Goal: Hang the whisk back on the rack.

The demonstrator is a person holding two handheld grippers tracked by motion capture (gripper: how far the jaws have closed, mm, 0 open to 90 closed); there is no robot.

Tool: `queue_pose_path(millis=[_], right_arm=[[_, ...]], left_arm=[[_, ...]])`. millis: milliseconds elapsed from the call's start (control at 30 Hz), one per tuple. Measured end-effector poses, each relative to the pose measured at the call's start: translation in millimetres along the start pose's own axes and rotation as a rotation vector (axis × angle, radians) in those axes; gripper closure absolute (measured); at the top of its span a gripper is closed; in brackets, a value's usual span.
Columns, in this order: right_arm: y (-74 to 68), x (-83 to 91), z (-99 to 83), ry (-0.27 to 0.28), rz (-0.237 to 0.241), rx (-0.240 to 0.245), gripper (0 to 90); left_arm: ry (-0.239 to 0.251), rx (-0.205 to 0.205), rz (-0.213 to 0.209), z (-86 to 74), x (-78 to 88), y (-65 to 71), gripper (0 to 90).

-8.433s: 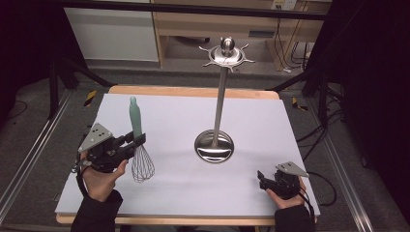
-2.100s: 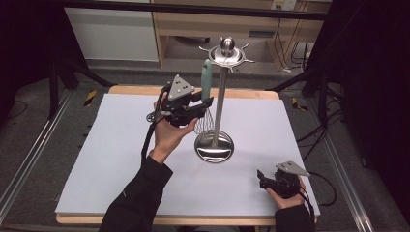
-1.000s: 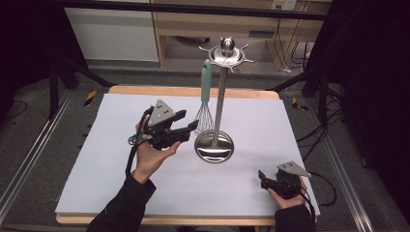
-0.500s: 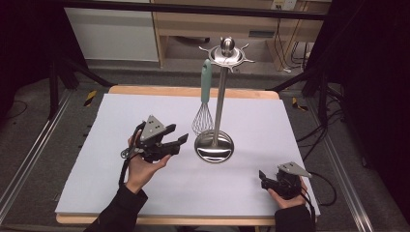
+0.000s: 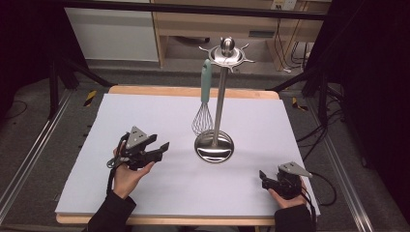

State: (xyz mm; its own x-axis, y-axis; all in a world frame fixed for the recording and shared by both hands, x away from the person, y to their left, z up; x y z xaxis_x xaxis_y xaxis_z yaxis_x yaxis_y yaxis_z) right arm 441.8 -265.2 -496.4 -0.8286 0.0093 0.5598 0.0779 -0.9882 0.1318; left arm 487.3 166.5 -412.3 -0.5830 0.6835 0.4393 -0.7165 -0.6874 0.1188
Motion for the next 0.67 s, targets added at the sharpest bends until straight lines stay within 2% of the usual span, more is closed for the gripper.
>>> queue_pose_path(millis=[33, 167, 333, 533, 667], right_arm=[[0.2, 0.3, 0.1, 0.002, -0.001, -0.006, 24.4], [1.2, 1.0, -0.2, 0.005, -0.001, -0.01, 27.4], [0.8, 1.0, -0.6, 0.003, -0.002, -0.008, 28.1], [1.8, 1.8, -1.2, 0.002, -0.009, -0.007, 27.0], [2.5, 1.2, -1.8, -0.009, -0.017, -0.014, 26.7]], left_arm=[[-0.009, 0.01, 0.025, -7.3, 2.0, -6.5, 43.7], [-0.022, 0.034, 0.064, -21.2, 7.6, -19.2, 41.9], [-0.044, 0.052, 0.093, -33.0, 11.9, -30.1, 40.5], [-0.064, 0.102, 0.122, -50.1, 19.7, -47.2, 38.4], [-0.091, 0.111, 0.14, -60.5, 24.3, -56.4, 37.6]])
Point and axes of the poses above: each handheld gripper's, and its own axes: x roughly backward along the jaws, z roughly out of its top, y roughly to its right, the point moved 3 cm from there along -x, roughly forward along the jaws, and after that the axes turned 13 degrees about -z, right-handed, at the moved point
